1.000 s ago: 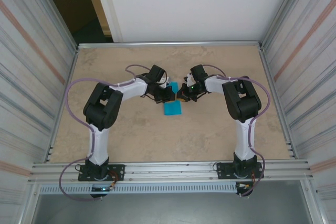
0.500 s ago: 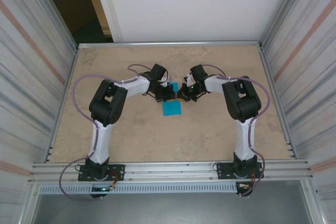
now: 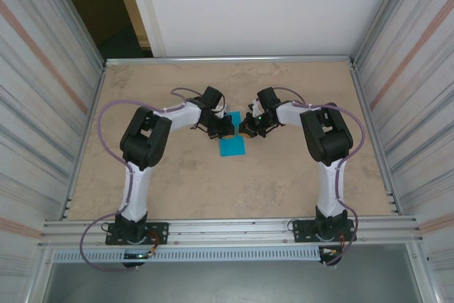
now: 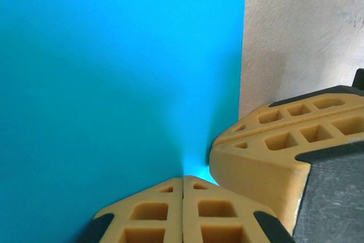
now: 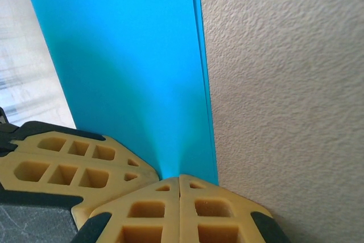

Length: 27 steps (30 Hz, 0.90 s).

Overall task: Fold a paper plane with a square sheet of paper (pick it up from the middle)
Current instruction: First fold the square sheet of paper in half at the center of the table.

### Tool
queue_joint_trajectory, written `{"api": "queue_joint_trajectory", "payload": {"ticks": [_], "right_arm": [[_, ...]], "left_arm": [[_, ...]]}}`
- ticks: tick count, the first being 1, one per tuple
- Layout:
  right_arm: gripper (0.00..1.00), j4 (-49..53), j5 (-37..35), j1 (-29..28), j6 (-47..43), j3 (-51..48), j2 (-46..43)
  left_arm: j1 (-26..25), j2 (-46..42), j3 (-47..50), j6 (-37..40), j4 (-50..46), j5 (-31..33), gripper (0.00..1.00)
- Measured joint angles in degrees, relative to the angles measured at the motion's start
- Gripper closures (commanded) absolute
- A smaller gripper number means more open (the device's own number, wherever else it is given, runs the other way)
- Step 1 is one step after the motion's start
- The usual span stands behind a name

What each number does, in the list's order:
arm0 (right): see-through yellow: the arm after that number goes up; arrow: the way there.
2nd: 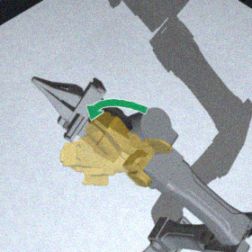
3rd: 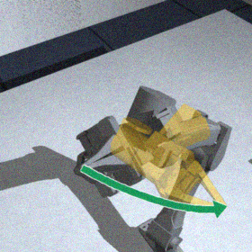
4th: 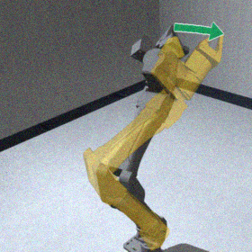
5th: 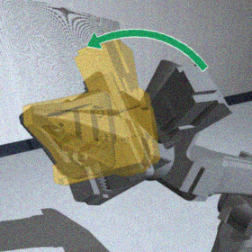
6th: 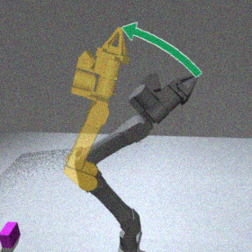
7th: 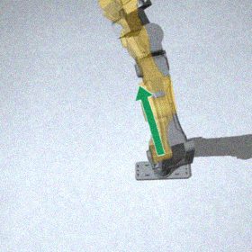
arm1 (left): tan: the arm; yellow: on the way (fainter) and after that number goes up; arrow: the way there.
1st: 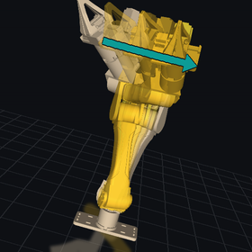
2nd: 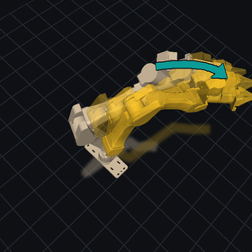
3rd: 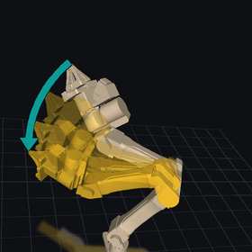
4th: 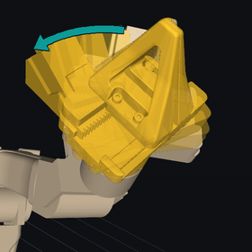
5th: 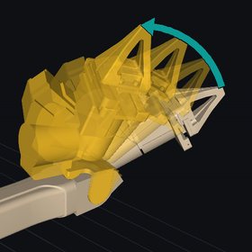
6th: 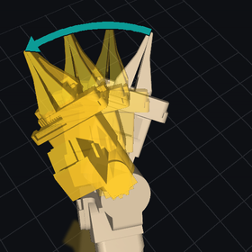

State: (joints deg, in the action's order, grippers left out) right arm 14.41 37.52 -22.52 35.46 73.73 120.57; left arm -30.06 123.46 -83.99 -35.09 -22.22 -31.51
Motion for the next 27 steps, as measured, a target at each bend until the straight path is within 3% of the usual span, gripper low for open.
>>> {"api": "queue_joint_trajectory", "payload": {"ticks": [12,19,27], "right_arm": [[0.98,0.1,0.0,0.1,-0.2,-0.1,0.1],[0.98,0.0,0.1,0.2,-0.2,-0.1,0.1],[0.98,-0.7,0.6,0.3,-0.2,-0.5,0.1]], "left_arm": [[6.5,-5.4,11.8,0.6,6.7,-5.6,0.91],[9.9,-8.9,15.3,0.6,6.1,-4.9,0.91],[4.5,-10.0,11.5,0.2,9.8,-5.2,0.9]]}}
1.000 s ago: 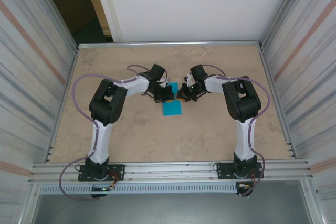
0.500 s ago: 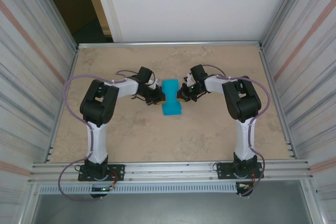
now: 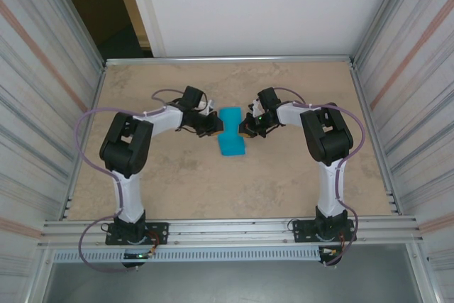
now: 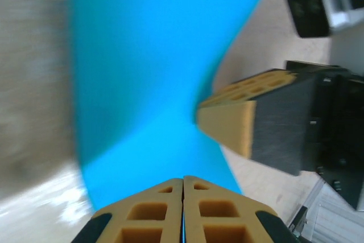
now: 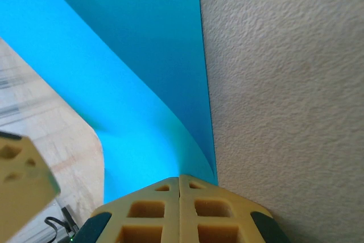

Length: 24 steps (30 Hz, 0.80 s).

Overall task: Fold a paper plane with a square sheet of paper (pick it up from the middle)
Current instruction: First fold the square sheet of paper in half at the center of the table.

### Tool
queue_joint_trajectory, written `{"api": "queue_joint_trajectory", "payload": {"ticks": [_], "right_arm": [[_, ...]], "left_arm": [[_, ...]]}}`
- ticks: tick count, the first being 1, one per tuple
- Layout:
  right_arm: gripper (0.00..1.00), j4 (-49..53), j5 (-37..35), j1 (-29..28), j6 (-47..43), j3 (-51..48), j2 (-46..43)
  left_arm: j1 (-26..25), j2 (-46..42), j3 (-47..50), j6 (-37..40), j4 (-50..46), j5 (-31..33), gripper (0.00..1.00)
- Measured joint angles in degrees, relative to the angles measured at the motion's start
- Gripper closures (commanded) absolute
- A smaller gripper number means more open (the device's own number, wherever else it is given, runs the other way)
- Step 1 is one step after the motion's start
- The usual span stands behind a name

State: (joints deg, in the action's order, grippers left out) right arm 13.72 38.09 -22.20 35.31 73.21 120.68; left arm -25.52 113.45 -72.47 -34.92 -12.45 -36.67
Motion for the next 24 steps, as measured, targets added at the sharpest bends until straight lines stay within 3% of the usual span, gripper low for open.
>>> {"api": "queue_joint_trajectory", "payload": {"ticks": [4,9,19,24], "right_arm": [[0.98,-0.5,0.4,0.1,0.0,-0.3,0.0],[0.98,-1.1,0.7,0.2,0.0,-0.7,0.0],[0.98,-3.1,1.2,0.4,0.0,-2.1,-0.3],[0.98,-3.4,1.2,0.4,0.0,-2.3,-0.4]], "left_arm": [[-2.1,3.5,-3.5,-0.9,2.1,-0.9,0.9],[-0.9,6.0,-3.8,-1.0,1.7,0.0,0.9],[7.2,4.5,1.9,0.9,2.2,-0.4,0.9],[8.7,2.4,2.9,1.7,1.7,0.3,0.9]]}}
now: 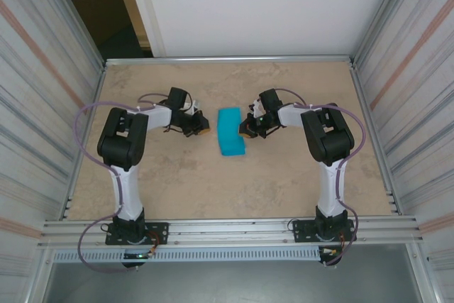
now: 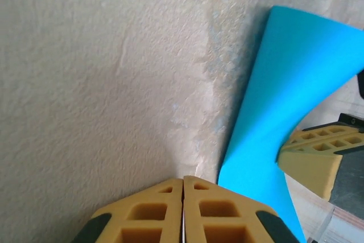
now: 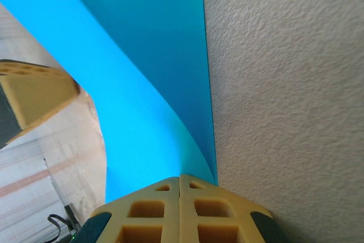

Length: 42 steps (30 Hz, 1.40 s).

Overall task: Fold a paper plane with a square sheet of paper (pick it up from the middle)
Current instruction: First fold the square sheet of paper in half at the center of the table.

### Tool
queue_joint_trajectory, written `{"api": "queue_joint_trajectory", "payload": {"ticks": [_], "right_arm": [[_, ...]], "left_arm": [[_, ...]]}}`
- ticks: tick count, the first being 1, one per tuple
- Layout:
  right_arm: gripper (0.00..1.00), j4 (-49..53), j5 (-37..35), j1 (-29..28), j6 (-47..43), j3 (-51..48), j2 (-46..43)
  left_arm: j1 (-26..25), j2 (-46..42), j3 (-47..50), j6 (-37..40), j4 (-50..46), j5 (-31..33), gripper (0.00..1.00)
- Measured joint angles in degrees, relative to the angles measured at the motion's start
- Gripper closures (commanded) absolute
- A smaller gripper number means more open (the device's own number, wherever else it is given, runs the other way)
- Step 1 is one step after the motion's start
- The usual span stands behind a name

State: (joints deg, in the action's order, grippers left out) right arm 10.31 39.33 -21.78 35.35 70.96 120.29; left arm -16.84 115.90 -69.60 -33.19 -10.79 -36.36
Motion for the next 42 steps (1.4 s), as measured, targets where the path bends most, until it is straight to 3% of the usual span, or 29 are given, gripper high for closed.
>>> {"api": "queue_joint_trajectory", "payload": {"ticks": [7,13,19,33,42], "right_arm": [[0.98,0.0,0.0,0.0,0.0,0.0,0.0],[0.98,0.0,0.0,0.0,0.0,0.0,0.0],[0.98,-0.4,0.1,0.0,0.0,-0.3,0.0],[0.98,-1.5,0.1,0.1,0.0,-1.1,-0.3],[0.99,-1.5,0.2,0.1,0.0,-1.1,-0.3]], "left_arm": [[-7.2,-2.4,-2.0,-0.1,3.7,-1.6,0.9],[-10.9,2.6,-6.4,-1.6,5.7,-3.0,0.9],[-7.7,7.2,-6.8,-2.3,5.0,-3.1,0.9],[3.0,5.3,-6.2,-0.9,2.3,-3.1,0.9],[-8.2,2.3,-6.4,-0.4,4.1,-3.6,0.88]]}}
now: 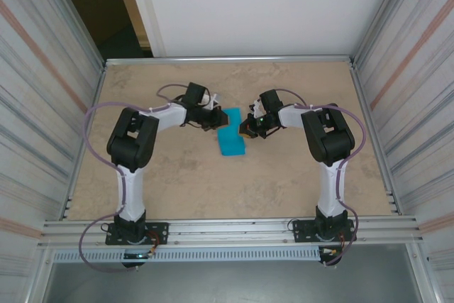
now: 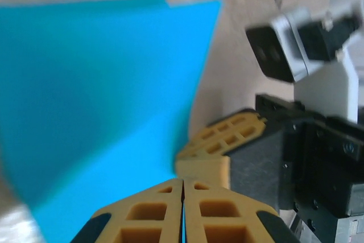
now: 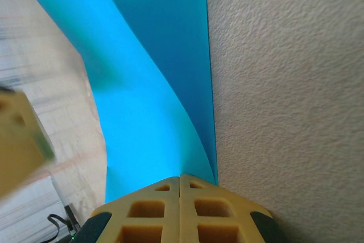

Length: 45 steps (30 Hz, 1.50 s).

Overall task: Fold a paper plane with a square sheet of paper (pick it up from the middle)
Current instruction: First fold the square sheet of paper in half at the center of the table.

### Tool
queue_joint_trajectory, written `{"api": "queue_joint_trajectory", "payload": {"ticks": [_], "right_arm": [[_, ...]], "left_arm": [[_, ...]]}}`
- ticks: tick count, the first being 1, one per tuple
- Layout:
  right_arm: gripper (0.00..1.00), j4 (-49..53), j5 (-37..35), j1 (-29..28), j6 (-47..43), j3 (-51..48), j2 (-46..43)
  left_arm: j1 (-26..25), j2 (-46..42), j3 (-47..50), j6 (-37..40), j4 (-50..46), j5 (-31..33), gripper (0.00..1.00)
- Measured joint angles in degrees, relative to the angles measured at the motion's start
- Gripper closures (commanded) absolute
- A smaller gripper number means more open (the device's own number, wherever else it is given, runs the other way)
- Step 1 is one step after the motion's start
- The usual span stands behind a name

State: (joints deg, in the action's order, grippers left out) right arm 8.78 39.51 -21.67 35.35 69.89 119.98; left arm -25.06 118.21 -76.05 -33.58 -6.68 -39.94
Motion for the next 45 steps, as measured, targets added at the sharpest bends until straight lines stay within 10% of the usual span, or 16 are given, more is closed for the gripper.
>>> {"api": "queue_joint_trajectory", "payload": {"ticks": [25,45], "right_arm": [[0.99,-0.2,0.0,0.0,0.0,-0.2,0.0],[0.99,-0.4,0.0,0.0,0.0,-0.3,0.0]], "left_arm": [[12.2,8.6,-6.3,-1.5,-0.3,-2.1,0.88],[3.5,11.4,-10.8,-1.7,-1.2,-0.7,0.89]]}}
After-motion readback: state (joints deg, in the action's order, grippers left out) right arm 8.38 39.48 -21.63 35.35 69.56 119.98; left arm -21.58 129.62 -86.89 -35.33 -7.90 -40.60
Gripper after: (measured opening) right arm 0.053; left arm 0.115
